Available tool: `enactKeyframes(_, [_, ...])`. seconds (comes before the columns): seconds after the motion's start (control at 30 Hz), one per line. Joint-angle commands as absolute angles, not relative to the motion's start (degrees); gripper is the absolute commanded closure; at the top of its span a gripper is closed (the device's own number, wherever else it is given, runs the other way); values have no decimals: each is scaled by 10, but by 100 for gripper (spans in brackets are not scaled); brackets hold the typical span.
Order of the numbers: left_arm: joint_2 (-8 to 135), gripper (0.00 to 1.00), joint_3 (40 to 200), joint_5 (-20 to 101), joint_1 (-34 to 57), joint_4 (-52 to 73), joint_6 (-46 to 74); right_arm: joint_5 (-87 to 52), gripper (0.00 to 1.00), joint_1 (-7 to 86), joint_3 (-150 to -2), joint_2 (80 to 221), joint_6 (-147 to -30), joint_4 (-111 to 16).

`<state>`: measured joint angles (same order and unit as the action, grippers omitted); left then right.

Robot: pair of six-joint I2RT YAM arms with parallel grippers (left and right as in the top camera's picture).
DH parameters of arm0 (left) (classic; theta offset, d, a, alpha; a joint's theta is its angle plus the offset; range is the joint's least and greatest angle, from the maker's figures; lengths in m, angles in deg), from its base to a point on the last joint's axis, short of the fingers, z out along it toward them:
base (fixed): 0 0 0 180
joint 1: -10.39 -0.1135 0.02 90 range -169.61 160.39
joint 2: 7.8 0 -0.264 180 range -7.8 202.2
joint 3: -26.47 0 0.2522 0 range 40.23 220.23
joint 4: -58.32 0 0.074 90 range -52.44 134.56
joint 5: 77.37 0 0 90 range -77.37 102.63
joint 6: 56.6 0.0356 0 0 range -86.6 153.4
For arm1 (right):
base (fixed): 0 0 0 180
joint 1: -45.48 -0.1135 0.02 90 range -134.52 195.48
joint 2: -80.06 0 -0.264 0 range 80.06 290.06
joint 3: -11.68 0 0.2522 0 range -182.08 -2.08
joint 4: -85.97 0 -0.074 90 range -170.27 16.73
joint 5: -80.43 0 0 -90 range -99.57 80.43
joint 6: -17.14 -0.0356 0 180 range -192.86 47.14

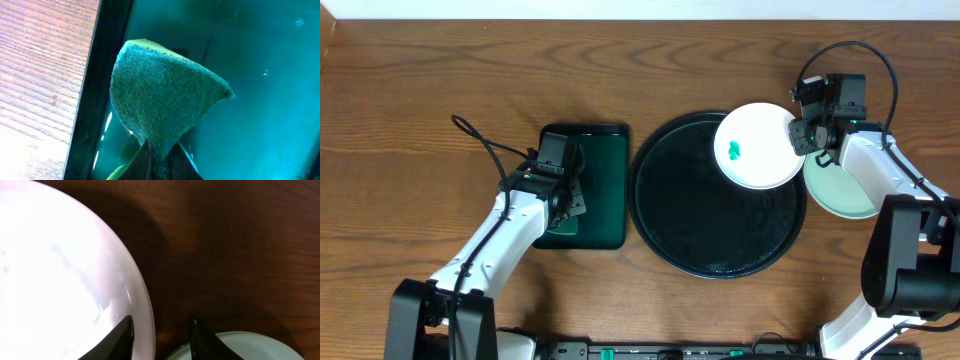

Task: Clean dirty plates on tray and stack at the side
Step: 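Move the right gripper left and grasp the white plate's rim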

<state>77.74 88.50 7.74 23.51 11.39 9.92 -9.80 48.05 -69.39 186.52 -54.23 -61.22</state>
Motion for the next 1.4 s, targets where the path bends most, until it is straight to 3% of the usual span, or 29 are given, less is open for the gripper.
enactKeyframes(0.0, [780, 92, 883, 66, 234, 113, 109, -101, 66, 485, -690, 1862, -564, -613])
enactKeyframes(0.27, [780, 93, 883, 66, 234, 113, 109, -112, 98, 485, -691, 1860, -601, -608])
enactKeyframes(0.6, [780, 92, 883, 66, 234, 113, 109, -148, 99, 485, -691, 1799, -679, -571])
enactKeyframes(0.9, [780, 93, 883, 66, 234, 113, 109, -221, 99, 473, -691, 1750, -812, -433])
enactKeyframes(1.07, [780, 93, 883, 66, 234, 113, 109, -218, 99, 446, -678, 1756, -822, -374])
enactKeyframes(1.2, [780, 93, 883, 66, 234, 113, 109, -122, 68, 434, -652, 1757, -800, -427])
enactKeyframes(1.37, [780, 92, 883, 66, 234, 113, 109, -109, 52, 438, -652, 1757, -734, -498])
